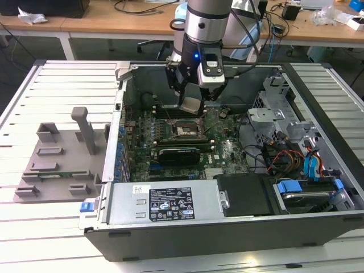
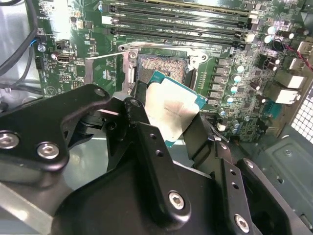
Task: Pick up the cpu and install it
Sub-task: 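Place the cpu into insertion slot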
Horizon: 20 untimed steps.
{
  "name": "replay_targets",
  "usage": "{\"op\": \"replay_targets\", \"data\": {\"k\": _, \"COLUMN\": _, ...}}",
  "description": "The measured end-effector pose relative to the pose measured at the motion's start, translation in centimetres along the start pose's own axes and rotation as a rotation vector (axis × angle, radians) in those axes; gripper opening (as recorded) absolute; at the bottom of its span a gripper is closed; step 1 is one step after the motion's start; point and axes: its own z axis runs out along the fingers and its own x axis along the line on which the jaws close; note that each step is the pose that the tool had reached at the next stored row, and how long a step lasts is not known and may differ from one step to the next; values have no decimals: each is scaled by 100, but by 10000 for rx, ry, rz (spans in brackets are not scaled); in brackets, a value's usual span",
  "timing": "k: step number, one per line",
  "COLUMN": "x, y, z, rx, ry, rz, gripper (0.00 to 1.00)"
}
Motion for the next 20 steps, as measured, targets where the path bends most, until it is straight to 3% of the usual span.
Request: {"op": "replay_targets", "data": {"k": 20, "x": 0, "y": 0, "z": 0, "rx": -32, "ry": 22, "rz": 827, "gripper": 55}}
